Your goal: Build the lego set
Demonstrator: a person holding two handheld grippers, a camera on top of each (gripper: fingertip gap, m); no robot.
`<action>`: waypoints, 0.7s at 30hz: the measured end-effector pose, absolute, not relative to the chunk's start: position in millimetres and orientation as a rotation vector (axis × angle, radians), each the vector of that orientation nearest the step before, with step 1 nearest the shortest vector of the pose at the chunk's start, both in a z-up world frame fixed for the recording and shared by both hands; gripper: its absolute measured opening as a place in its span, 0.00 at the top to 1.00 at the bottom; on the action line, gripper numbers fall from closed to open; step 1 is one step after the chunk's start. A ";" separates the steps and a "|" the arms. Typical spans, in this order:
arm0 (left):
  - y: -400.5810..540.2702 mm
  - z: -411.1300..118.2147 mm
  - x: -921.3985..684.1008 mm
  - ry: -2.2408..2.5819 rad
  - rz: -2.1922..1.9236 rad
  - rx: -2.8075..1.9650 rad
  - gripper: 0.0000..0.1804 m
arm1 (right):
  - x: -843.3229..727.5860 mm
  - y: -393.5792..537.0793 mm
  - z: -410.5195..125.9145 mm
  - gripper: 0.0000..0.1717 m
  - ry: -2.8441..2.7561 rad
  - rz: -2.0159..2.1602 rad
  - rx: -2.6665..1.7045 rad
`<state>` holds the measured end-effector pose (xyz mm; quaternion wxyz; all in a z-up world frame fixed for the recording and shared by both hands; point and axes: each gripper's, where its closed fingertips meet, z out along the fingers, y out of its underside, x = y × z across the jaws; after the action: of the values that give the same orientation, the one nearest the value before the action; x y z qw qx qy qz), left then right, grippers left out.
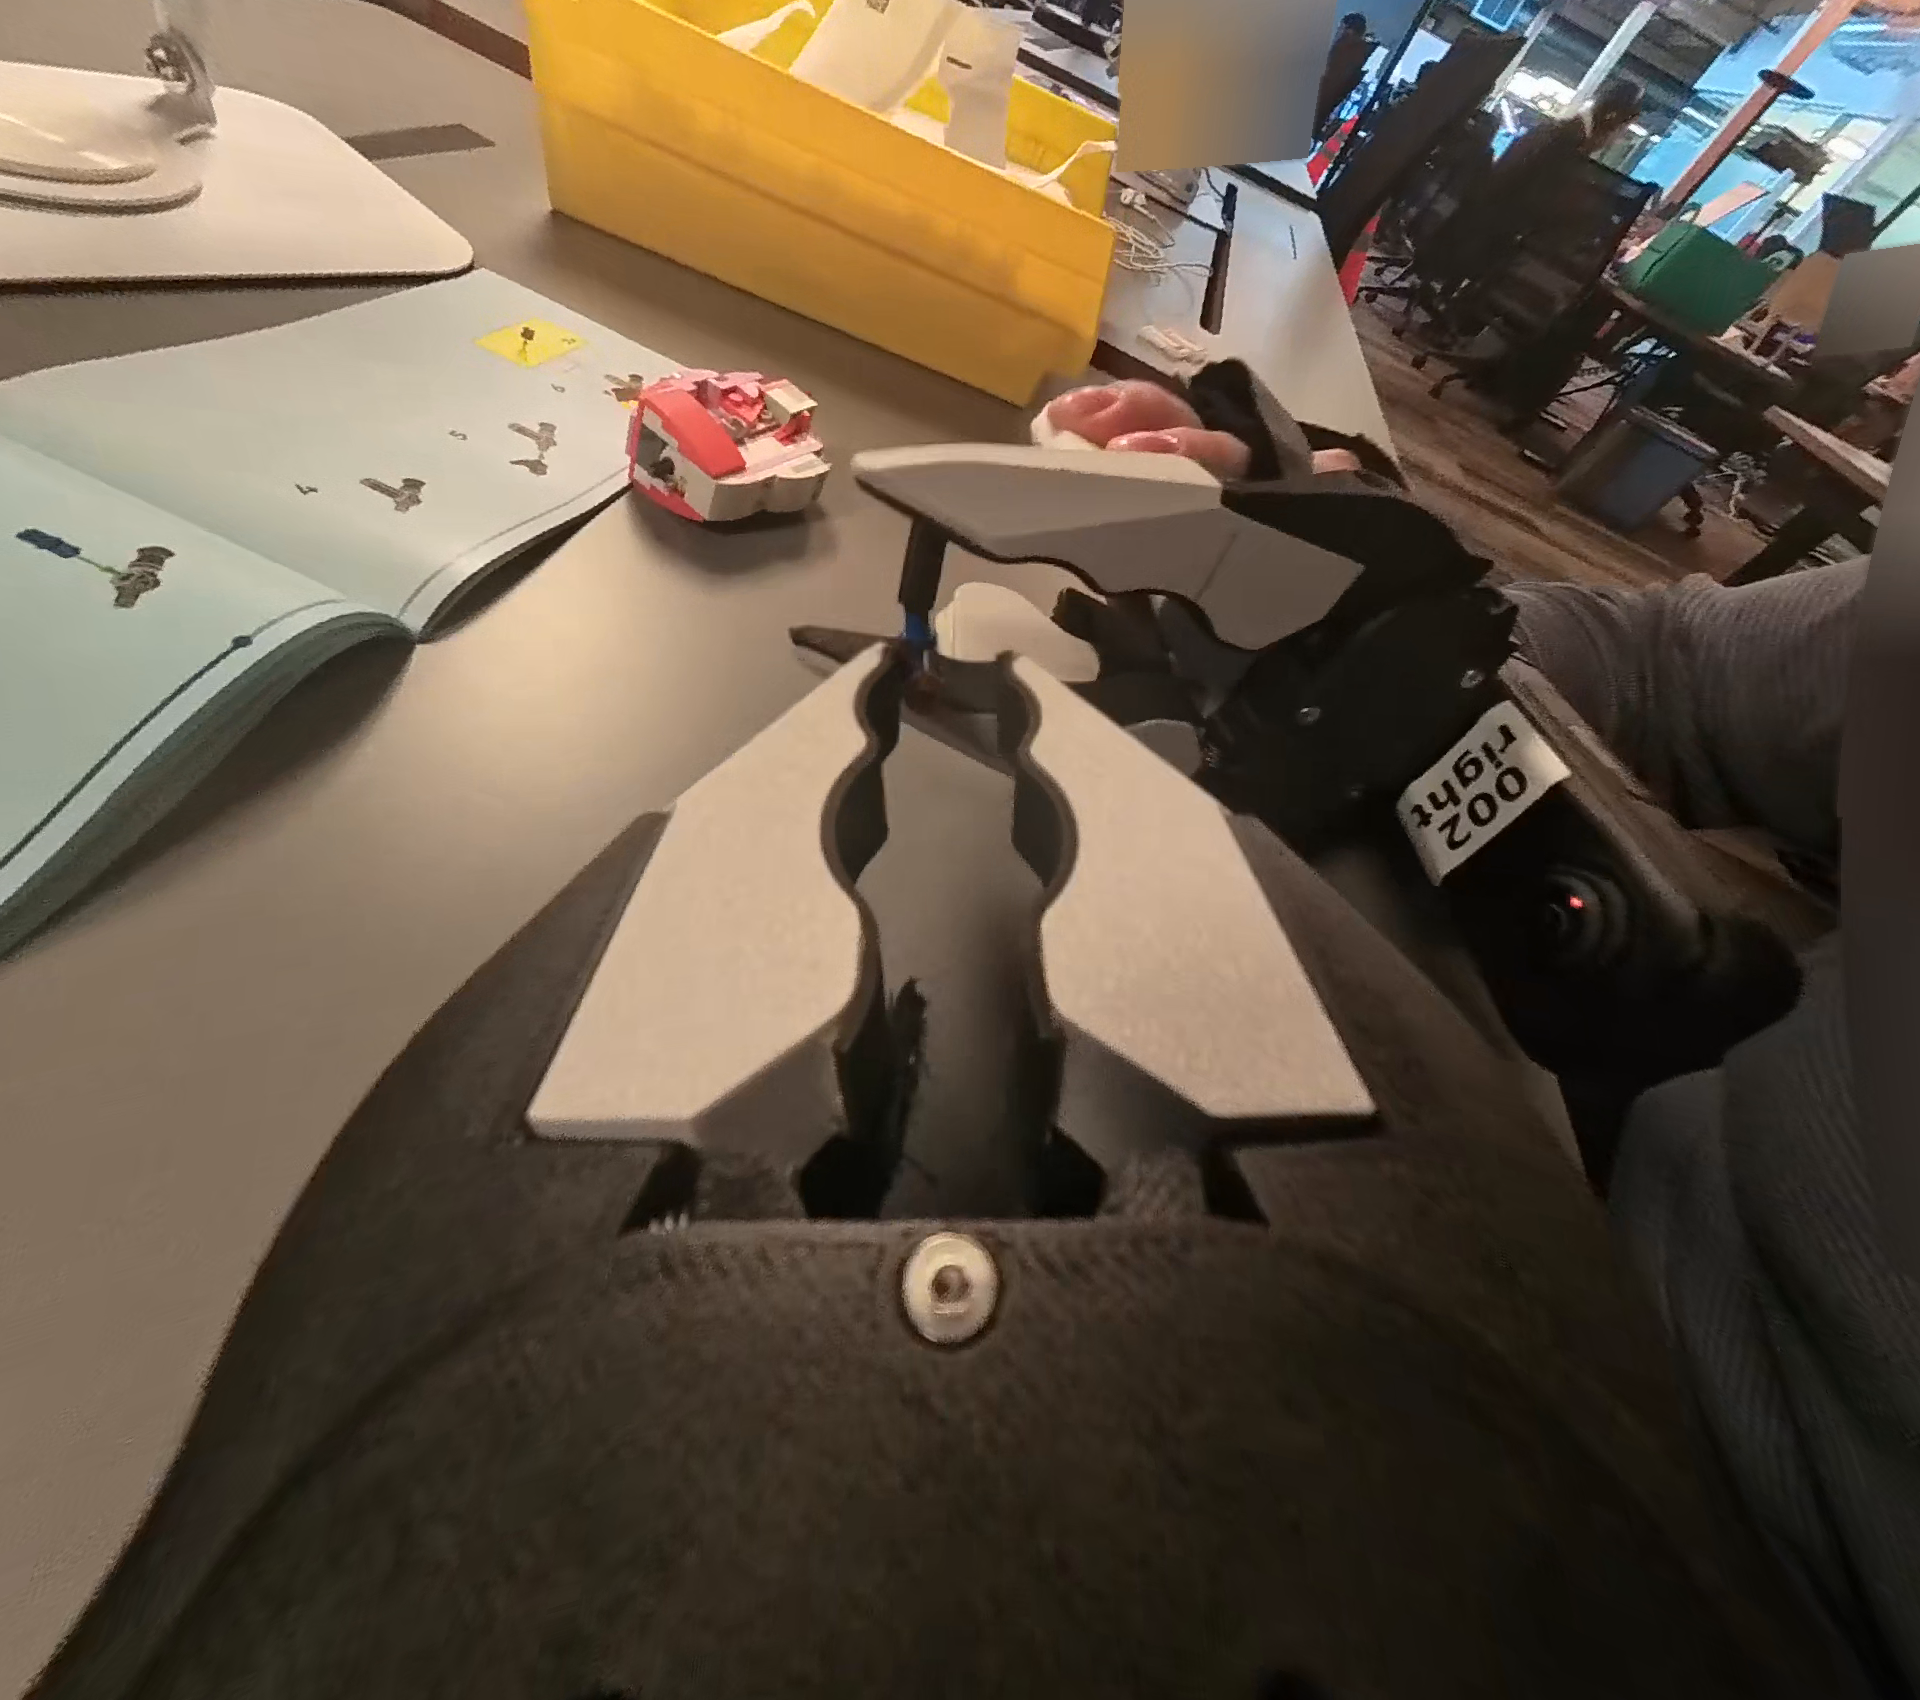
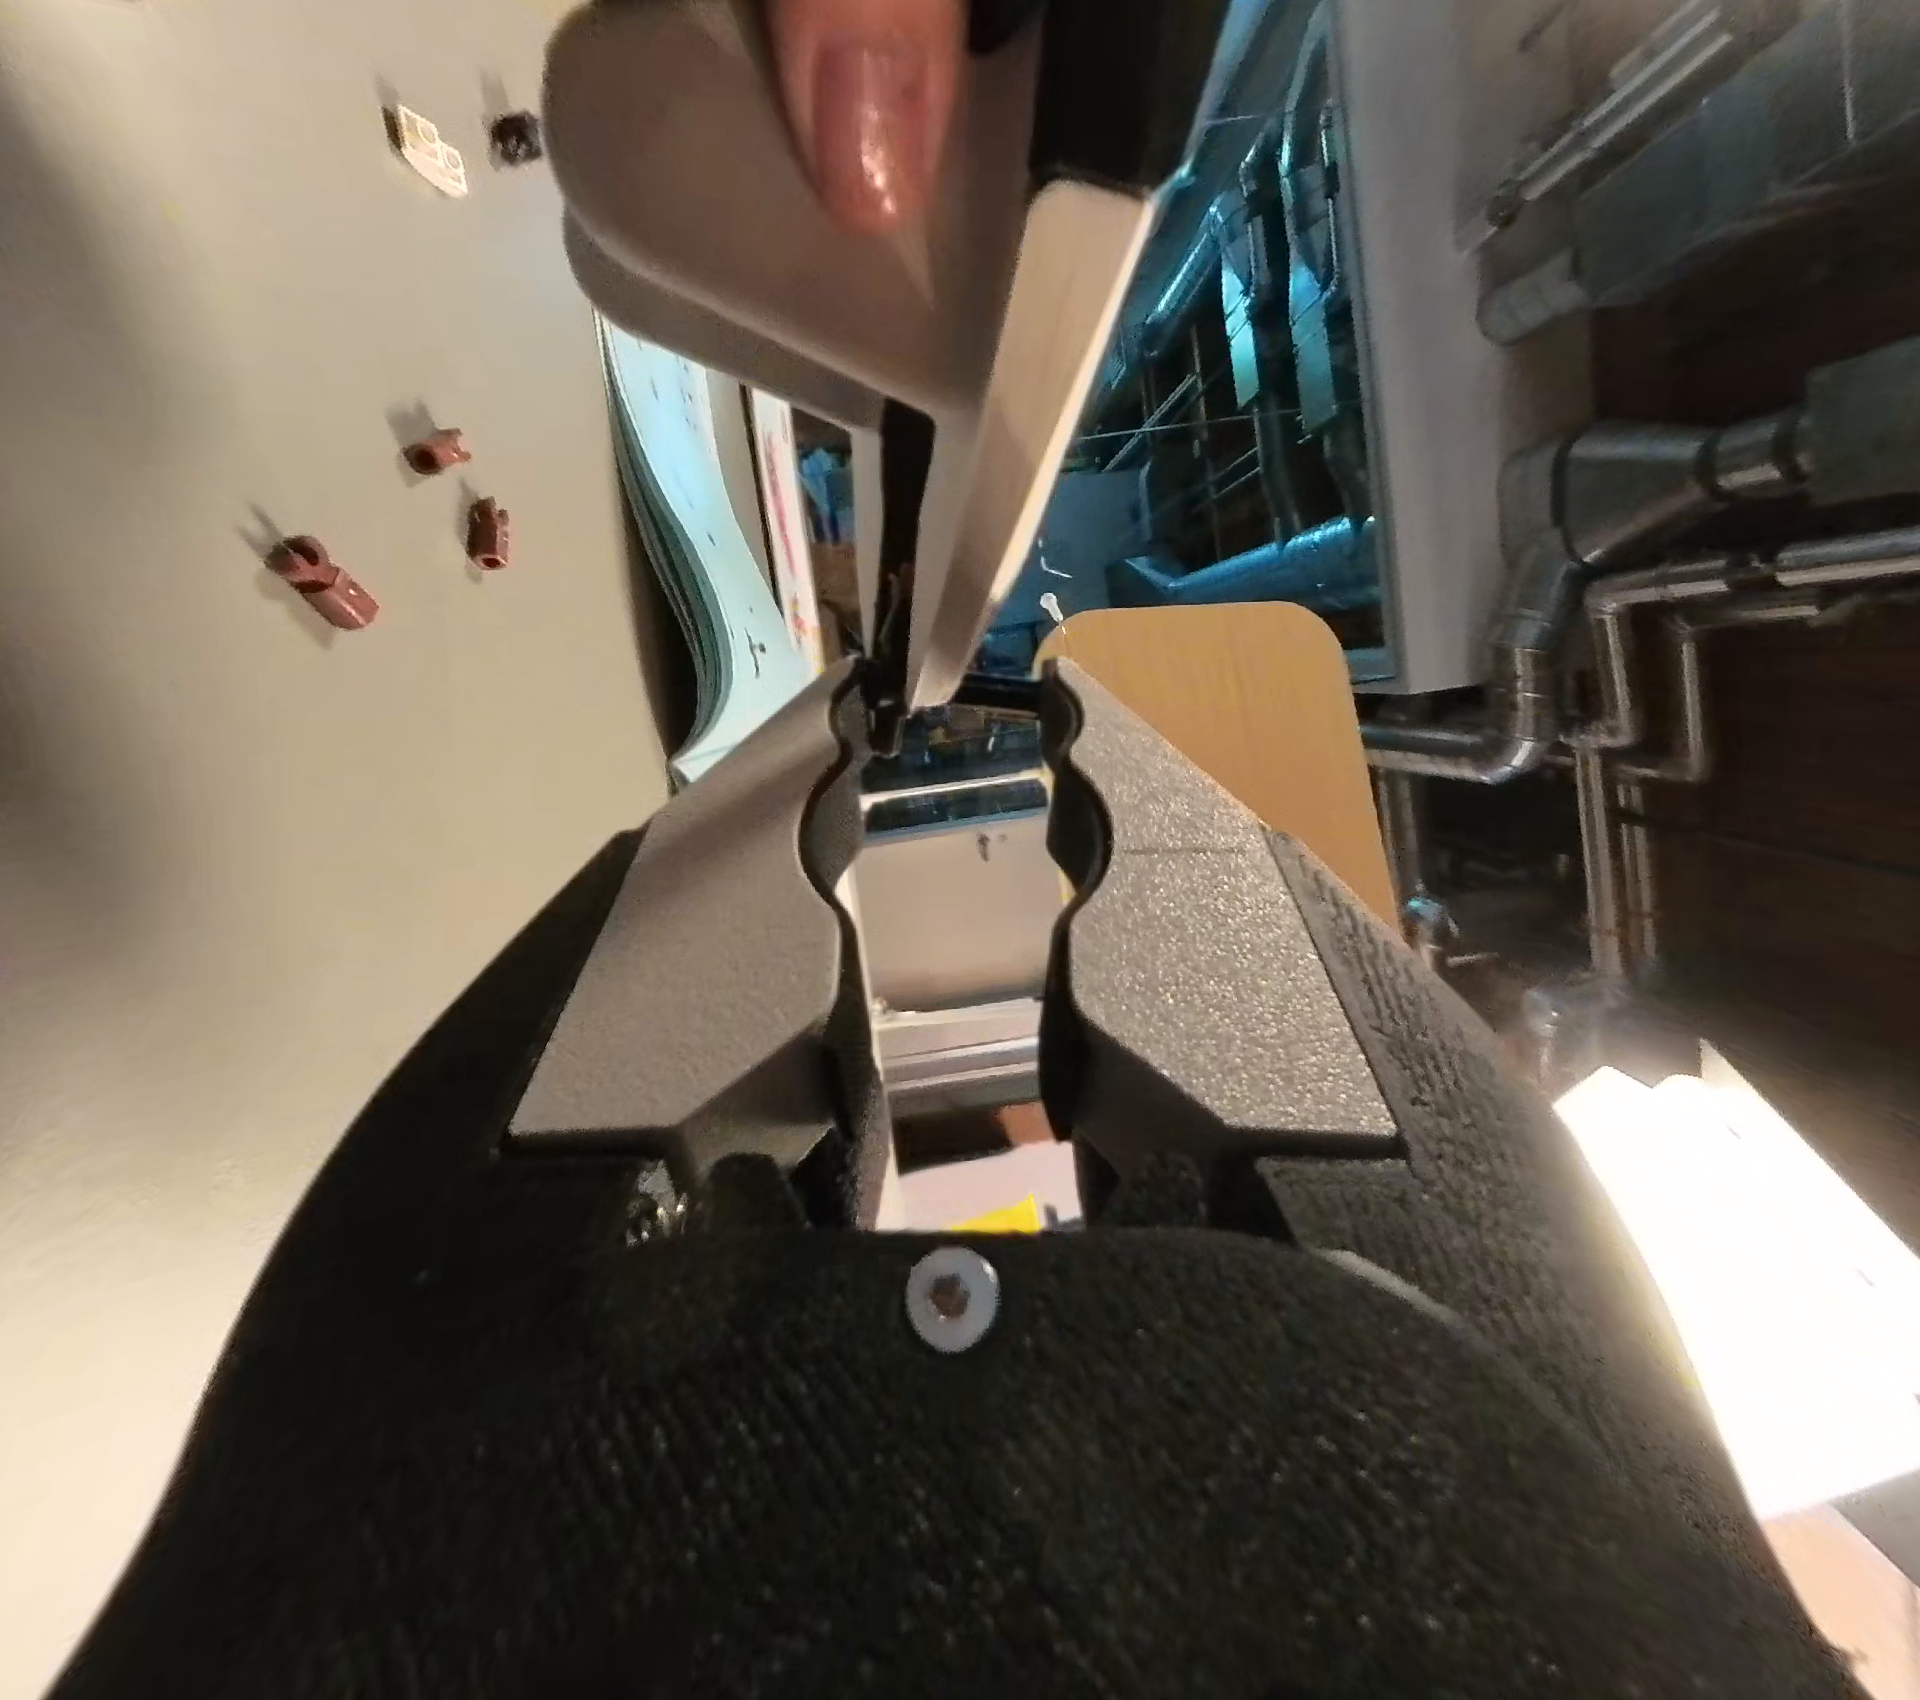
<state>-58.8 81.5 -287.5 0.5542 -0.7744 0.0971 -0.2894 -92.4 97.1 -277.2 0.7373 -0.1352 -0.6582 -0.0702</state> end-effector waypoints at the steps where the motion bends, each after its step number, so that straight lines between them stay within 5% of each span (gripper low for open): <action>1: 82.3 -288.3 -59.8 0.223 -0.683 -1.834 0.93 | -92.0 97.1 -277.5 0.82 -1.448 -0.150 -0.294; 16: 86.6 -297.4 -62.8 0.412 -0.284 -1.851 0.97 | -89.5 93.4 -285.6 0.82 -1.540 -0.020 -0.297; 21: 85.7 -291.4 -63.7 0.290 -0.482 -1.830 0.97 | -89.4 93.1 -280.3 0.82 -1.508 0.007 -0.327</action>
<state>-63.7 85.7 -291.4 0.5756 -0.7817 0.1239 -0.2056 -89.4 93.1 -280.3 0.7170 -0.1477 -0.6813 0.0032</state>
